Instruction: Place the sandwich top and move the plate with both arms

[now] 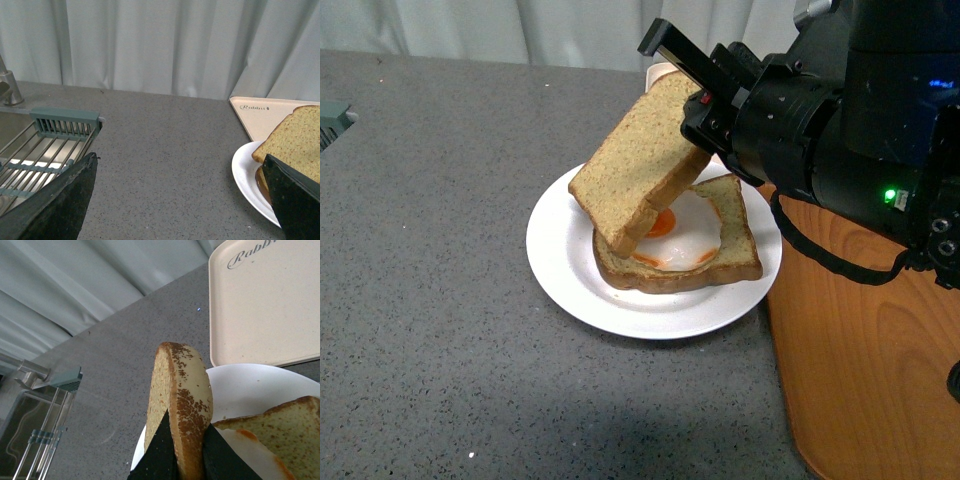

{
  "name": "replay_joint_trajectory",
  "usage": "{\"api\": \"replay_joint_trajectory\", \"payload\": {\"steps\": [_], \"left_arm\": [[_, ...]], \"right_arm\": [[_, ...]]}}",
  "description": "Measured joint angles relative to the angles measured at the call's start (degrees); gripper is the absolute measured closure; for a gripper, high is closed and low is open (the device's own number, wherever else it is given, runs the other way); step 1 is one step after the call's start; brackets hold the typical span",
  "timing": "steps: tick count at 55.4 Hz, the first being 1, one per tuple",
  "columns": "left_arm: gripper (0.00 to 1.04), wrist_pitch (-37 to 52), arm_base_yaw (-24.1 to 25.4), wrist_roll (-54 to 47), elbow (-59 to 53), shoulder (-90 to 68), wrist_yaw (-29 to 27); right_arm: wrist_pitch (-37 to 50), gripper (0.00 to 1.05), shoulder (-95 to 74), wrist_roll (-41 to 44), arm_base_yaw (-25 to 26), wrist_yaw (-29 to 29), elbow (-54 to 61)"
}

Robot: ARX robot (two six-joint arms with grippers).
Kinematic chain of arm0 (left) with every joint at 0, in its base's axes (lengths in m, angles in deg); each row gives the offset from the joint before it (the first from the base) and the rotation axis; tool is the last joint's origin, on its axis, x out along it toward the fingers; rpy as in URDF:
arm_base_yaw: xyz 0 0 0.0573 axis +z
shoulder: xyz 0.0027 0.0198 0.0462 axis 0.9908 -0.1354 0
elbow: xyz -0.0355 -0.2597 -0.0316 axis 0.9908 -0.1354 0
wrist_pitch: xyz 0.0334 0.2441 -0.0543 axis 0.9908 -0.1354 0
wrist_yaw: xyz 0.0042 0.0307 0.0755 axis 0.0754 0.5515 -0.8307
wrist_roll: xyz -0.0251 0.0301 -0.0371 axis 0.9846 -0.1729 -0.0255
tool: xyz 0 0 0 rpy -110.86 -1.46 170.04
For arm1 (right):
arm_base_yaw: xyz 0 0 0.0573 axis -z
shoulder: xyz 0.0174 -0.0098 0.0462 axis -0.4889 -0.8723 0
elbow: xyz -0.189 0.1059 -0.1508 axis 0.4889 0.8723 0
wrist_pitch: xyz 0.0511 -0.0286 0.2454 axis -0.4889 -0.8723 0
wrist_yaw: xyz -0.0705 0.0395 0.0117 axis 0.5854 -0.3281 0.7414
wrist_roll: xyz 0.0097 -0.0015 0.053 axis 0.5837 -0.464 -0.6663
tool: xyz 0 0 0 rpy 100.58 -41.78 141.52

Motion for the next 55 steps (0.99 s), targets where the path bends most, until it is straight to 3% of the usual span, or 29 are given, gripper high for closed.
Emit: {"api": "replay_joint_trajectory", "payload": {"steps": [34,47,55], "left_arm": [[0.06,0.0,0.0,0.0,0.0,0.0,0.0],[0.06,0.0,0.0,0.0,0.0,0.0,0.0],[0.06,0.0,0.0,0.0,0.0,0.0,0.0]], "right_arm": [[0.1,1.01,-2.6,3.2,1.6,0.3,2.7],[-4.8,0.64,-2.8,5.4,2.1,3.0,1.3],[-5.7,0.31,-1.7,8.3,6.2,4.9,1.4]]}}
